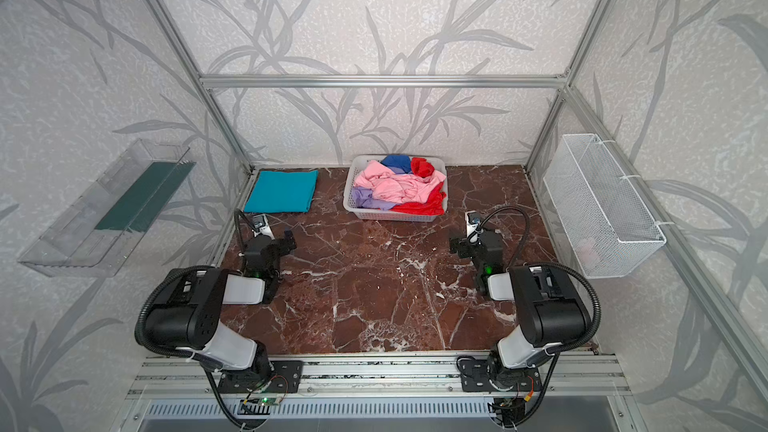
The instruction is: Fold and stack the t-shirts
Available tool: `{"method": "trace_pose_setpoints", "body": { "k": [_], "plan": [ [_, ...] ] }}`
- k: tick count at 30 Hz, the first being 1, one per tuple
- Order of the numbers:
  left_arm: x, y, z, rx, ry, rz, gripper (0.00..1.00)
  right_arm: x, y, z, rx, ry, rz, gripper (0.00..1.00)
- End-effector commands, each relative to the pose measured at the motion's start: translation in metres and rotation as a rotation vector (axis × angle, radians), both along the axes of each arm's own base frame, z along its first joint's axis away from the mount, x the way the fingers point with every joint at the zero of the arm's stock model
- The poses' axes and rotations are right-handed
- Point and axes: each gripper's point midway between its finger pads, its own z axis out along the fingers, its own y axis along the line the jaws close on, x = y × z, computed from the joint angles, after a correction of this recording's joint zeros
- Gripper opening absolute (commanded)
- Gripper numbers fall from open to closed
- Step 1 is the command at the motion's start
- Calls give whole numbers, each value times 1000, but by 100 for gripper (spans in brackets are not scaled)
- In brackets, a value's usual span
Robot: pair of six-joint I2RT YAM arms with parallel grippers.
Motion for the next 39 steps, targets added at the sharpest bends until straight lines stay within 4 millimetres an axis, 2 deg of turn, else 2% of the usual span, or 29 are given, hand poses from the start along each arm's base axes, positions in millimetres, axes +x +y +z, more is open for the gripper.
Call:
{"method": "trace_pose_setpoints", "body": {
  "k": [1,29,31,34,37,39],
  "plan": [
    [5,-1,3,14,-2,-8,99,1,0,2,-10,-15,-3,99],
    [2,4,5,21,-14,28,99,1,-5,4,-1,-18,-21,99],
    [-1,3,10,57,-12,64,99,-2,-8,17,-4,-42,-47,99],
    [-7,-10,15,71,-46,-3,99,-7,-13,40,-6,-47,-72,99],
    [-8,-12,17,91,-65,-3,99,-13,-17,65,-30,-54,-117,99],
    [-7,-11,18,91,-71,-2,99,-19,-12,81,-79,-46,-119,99]
  ]
}}
